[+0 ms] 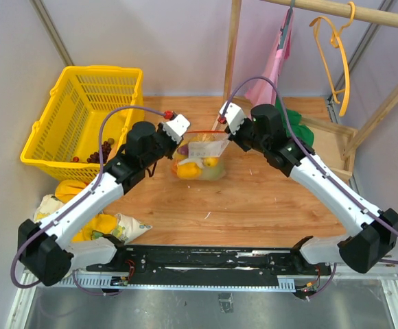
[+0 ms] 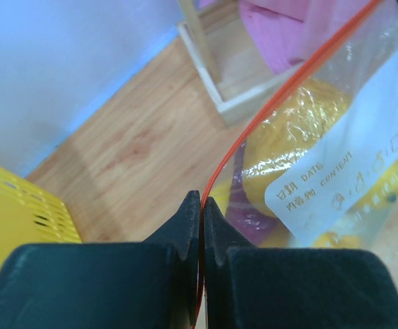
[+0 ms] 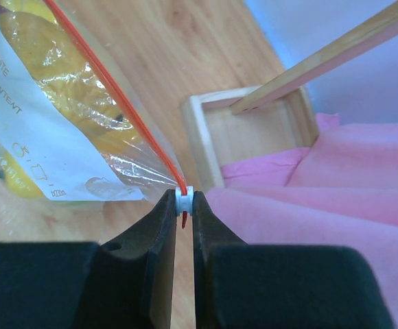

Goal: Place the food in the zip-top bag and seal the zipper
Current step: Place the zipper food storage bag at the center of the board.

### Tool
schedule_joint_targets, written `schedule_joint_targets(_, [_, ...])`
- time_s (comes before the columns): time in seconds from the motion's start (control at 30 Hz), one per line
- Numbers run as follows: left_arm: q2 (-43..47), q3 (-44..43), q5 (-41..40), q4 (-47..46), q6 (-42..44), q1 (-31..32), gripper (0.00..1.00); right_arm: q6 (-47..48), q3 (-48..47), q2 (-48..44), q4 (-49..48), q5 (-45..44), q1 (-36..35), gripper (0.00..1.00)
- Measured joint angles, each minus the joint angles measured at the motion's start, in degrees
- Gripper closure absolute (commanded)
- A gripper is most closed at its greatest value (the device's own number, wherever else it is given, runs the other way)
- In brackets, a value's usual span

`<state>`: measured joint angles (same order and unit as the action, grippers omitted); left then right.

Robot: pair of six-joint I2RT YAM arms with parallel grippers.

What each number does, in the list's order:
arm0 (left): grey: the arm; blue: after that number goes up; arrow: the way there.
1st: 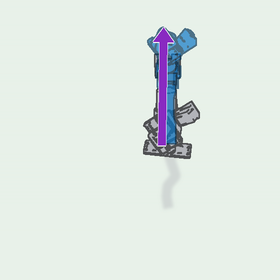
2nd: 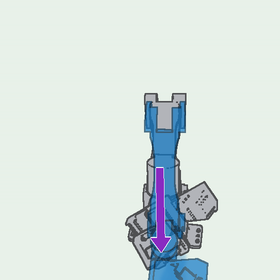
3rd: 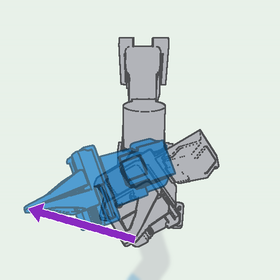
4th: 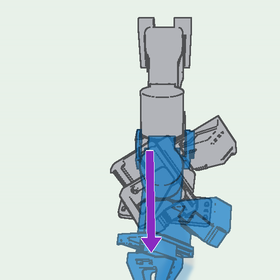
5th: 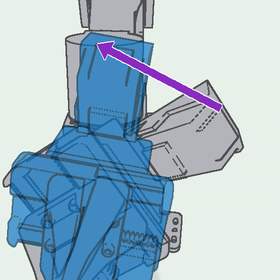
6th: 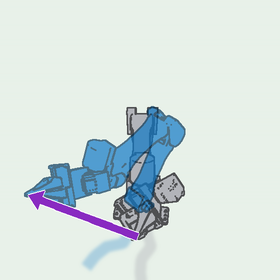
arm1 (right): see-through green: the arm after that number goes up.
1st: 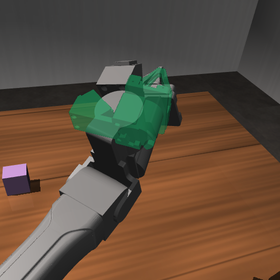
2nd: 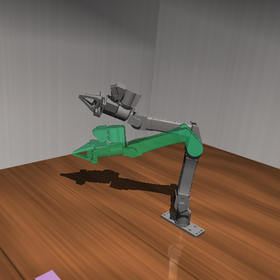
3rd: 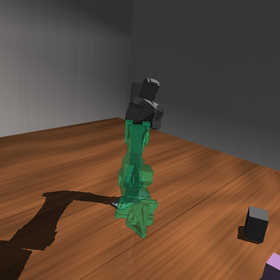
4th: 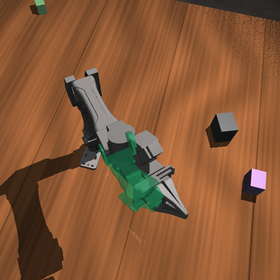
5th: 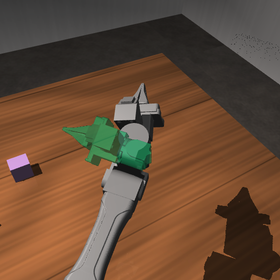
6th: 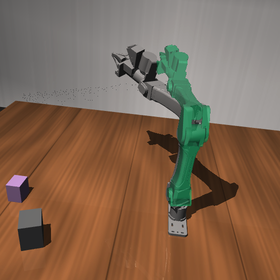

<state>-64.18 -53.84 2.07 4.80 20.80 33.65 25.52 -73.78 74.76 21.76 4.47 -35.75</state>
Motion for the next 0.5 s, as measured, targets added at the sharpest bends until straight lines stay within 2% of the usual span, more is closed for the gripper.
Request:
schedule_joint_targets(0.1, [-3.9, -3.6, -2.4, -1.1, 0.1, -0.4, 0.99, -0.2, 0.0, 1.0, -3.9, -1.2, 1.0, 0.99])
schedule_joint_targets(0.2, [-4.3, -3.6, -1.6, -1.5, -0.6, -0.7, 0.95, -0.9, 1.6, 0.6, -7.2, -1.4, 1.4, 0.99])
schedule_joint_targets(0.37, [-0.5, 1.9, 3.7, -2.2, -4.3, -0.6, 0.90, -4.2, 11.8, -3.8, -11.8, 0.1, 1.4, 0.97])
schedule_joint_targets(0.5, [2.4, 8.0, 10.4, -1.9, -10.9, -0.5, 0.87, -8.5, 21.0, -8.7, -12.5, 2.1, 1.5, 0.91])
